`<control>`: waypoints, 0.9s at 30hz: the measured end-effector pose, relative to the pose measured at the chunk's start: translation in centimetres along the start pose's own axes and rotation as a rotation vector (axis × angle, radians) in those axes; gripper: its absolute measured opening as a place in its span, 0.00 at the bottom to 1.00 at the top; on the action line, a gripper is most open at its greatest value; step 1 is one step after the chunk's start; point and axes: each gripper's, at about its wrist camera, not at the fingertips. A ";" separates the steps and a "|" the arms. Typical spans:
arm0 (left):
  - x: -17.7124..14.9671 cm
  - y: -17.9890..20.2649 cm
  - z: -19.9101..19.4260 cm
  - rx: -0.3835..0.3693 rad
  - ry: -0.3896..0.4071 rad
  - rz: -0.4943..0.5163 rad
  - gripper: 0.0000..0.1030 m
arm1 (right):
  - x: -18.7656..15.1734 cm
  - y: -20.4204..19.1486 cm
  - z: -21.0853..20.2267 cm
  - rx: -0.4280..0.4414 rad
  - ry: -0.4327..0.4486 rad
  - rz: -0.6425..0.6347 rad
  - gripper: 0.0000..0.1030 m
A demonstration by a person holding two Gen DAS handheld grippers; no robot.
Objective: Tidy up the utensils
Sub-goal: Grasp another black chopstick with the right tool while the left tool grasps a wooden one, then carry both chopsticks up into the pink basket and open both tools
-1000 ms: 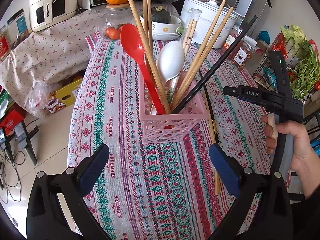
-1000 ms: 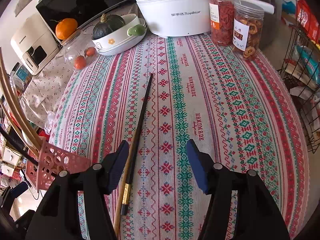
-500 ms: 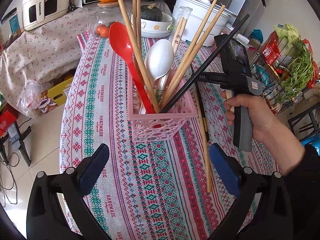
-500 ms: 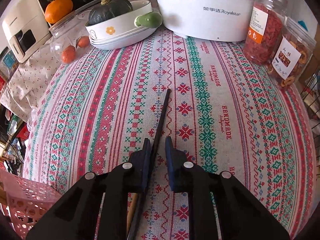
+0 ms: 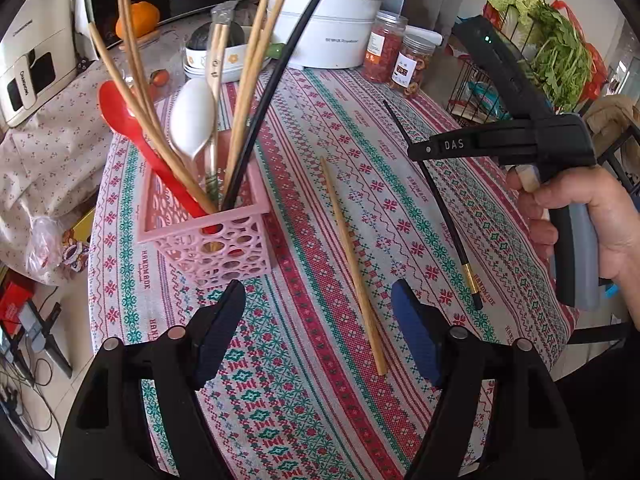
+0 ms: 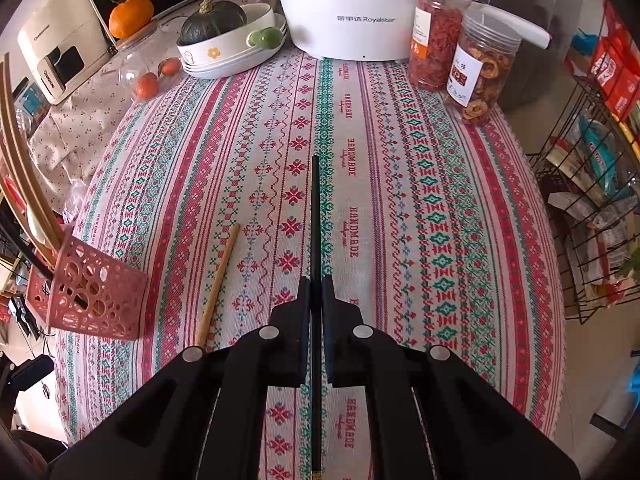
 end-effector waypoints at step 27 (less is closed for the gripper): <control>5.7 2.8 11.2 0.162 -0.092 -0.137 0.05 | -5.1 7.7 -6.4 0.099 0.039 0.066 0.06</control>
Point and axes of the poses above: each gripper's, at about its wrist camera, not at the fingertips, and z roughly the way its jaws point, y to its right, x to its top, and after that the axes turned 2 degrees about x, right-handed
